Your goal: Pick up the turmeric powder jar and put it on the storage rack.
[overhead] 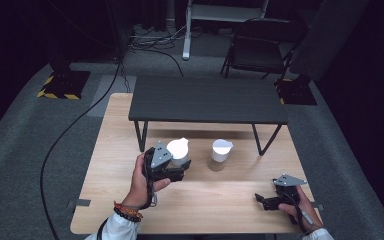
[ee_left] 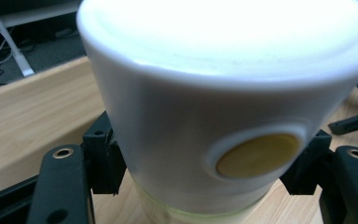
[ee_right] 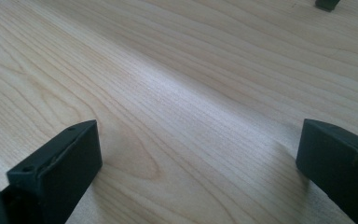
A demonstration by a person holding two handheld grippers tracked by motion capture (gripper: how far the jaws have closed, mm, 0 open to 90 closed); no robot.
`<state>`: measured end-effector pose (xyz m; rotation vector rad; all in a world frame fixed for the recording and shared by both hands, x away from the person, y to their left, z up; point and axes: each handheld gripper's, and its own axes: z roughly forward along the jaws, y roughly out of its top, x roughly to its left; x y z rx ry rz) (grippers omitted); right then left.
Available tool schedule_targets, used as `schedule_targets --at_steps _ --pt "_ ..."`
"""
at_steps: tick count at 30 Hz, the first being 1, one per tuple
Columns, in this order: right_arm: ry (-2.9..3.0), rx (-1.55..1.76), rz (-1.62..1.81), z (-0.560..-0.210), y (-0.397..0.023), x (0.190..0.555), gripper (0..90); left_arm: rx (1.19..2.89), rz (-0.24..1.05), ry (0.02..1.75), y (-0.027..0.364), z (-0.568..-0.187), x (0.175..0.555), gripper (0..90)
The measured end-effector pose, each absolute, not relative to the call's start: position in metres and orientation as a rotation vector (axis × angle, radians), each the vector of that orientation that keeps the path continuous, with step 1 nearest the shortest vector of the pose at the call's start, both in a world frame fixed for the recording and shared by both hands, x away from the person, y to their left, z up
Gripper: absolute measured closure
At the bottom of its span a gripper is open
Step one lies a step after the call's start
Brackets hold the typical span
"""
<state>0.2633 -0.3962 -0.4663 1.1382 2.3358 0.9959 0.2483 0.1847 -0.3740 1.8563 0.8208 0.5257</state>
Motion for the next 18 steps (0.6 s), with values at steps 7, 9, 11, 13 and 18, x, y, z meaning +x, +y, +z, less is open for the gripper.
schedule_targets --at_steps 7,9,11,13,18 --pt "2.336 1.139 0.996 -0.466 -0.396 0.263 0.0 1.838 0.553 0.799 0.176 -0.345 0.248 29.9" --pt "2.336 1.138 0.996 -0.466 -0.396 0.263 0.0 1.832 0.557 0.791 0.175 -0.337 0.25 29.9" --pt "2.336 1.138 0.996 -0.466 -0.396 0.263 0.0 1.829 0.556 0.788 0.173 -0.328 0.252 29.9" --pt "2.336 1.138 0.996 -0.466 -0.396 0.263 0.0 1.823 0.553 0.782 0.171 -0.32 0.254 29.9" --pt "2.336 1.138 0.996 -0.466 -0.396 0.263 0.0 1.812 0.576 0.75 0.166 -0.299 0.255 29.9"
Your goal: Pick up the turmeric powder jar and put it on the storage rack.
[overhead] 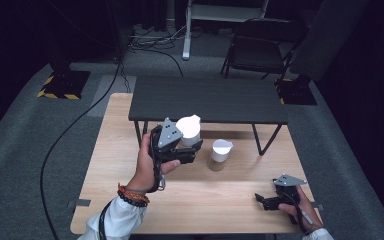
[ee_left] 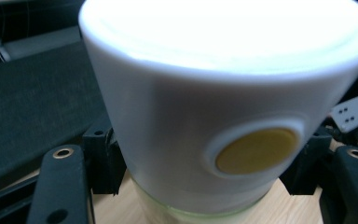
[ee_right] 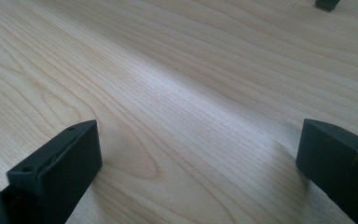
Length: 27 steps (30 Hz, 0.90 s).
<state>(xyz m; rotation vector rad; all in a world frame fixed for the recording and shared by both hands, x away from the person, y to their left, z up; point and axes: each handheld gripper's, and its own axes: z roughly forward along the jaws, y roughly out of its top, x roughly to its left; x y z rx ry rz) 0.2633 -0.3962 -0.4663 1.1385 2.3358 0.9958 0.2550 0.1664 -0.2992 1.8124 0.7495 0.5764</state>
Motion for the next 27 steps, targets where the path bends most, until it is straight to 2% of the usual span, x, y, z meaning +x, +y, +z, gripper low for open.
schedule_targets --at_steps 9,27 --pt "2.336 1.138 0.996 -0.466 -0.396 0.263 0.0 1.807 0.6 0.739 0.161 -0.279 0.263 29.9" --pt "2.335 1.139 0.994 -0.466 -0.396 0.264 0.0 1.772 0.65 0.739 0.156 -0.264 0.29 29.9"
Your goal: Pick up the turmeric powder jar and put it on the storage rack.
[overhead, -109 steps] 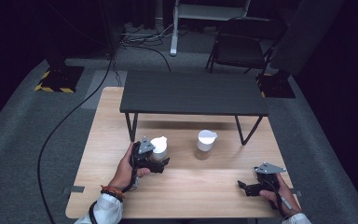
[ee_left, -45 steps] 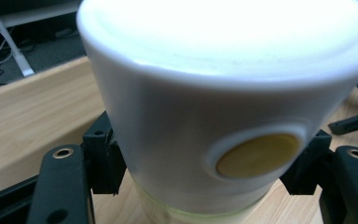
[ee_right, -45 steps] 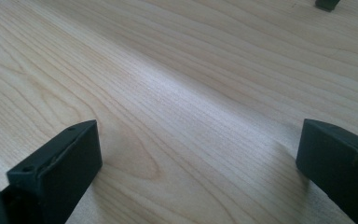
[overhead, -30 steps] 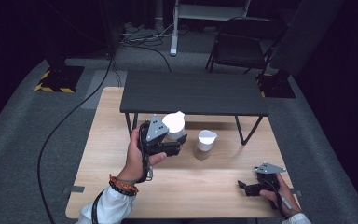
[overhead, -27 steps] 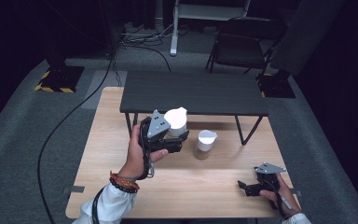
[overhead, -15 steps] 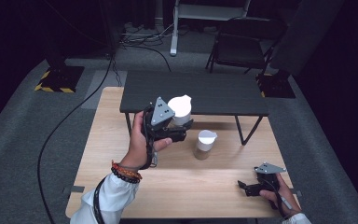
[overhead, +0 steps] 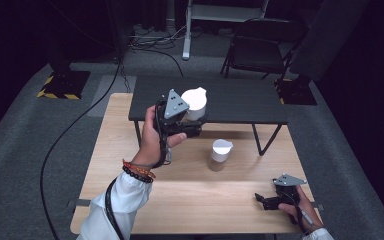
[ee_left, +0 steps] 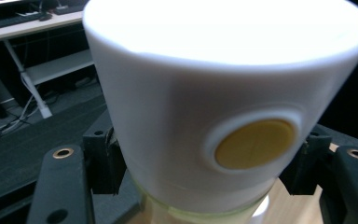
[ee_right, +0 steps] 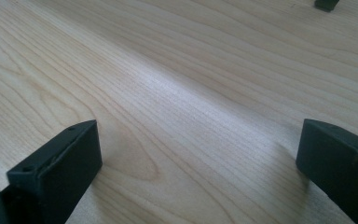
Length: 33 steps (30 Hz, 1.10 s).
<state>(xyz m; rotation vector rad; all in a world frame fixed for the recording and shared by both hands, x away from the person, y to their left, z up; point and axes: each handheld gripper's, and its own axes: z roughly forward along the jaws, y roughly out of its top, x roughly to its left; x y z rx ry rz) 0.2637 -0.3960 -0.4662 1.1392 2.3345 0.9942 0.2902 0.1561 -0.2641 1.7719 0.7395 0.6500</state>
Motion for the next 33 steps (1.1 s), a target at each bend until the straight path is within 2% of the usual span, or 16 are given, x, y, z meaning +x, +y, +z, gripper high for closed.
schedule_targets --at_steps 19,33 --pt "2.334 1.139 0.995 -0.466 -0.396 0.264 0.0 1.729 0.681 0.793 0.141 -0.264 0.334 29.9" --pt "2.337 1.137 0.997 -0.466 -0.396 0.264 0.0 1.719 0.703 0.904 0.132 -0.272 0.364 29.8"
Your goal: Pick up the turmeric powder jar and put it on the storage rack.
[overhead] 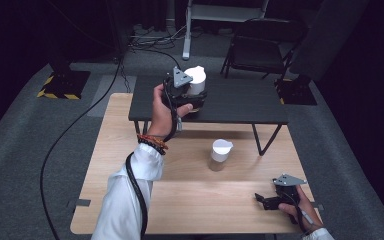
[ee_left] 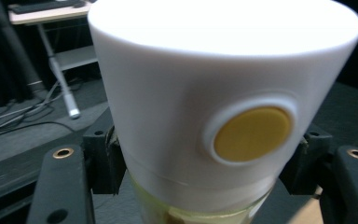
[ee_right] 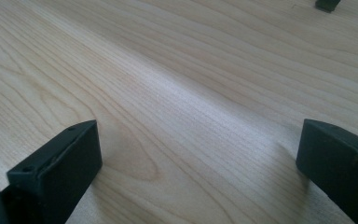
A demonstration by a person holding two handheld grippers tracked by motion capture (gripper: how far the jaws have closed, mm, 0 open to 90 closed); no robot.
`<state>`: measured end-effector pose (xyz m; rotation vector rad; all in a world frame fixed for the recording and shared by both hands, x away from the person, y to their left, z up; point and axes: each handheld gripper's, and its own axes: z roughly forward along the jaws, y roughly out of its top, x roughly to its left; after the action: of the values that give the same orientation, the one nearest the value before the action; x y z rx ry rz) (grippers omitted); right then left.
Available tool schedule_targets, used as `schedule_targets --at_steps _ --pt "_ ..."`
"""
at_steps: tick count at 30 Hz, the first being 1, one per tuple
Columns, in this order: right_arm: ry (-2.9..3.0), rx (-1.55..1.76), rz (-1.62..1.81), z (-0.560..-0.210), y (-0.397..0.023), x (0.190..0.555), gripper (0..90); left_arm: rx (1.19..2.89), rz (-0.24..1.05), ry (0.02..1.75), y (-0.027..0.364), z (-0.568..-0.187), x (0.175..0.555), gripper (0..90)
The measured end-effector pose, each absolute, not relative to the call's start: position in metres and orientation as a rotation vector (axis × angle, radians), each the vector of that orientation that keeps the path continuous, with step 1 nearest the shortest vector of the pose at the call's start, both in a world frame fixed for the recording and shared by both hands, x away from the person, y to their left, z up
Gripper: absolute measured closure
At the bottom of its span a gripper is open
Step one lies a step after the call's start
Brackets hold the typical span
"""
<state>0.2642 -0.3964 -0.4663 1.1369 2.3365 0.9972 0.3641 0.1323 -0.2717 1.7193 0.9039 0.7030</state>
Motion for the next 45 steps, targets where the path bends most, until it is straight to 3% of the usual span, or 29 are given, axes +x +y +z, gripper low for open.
schedule_targets --at_steps 33,35,38,45 --pt "2.339 1.132 0.998 -0.466 -0.397 0.265 0.0 1.729 0.701 0.951 0.134 -0.284 0.381 27.1" --pt "2.338 1.132 0.998 -0.466 -0.397 0.265 0.0 1.714 0.7 0.952 0.135 -0.286 0.38 24.0" --pt "2.339 1.133 0.998 -0.466 -0.397 0.265 0.0 1.688 0.726 0.965 0.132 -0.29 0.376 11.5" --pt "2.339 1.133 0.997 -0.466 -0.397 0.265 0.0 1.687 0.743 0.993 0.127 -0.289 0.374 4.1"
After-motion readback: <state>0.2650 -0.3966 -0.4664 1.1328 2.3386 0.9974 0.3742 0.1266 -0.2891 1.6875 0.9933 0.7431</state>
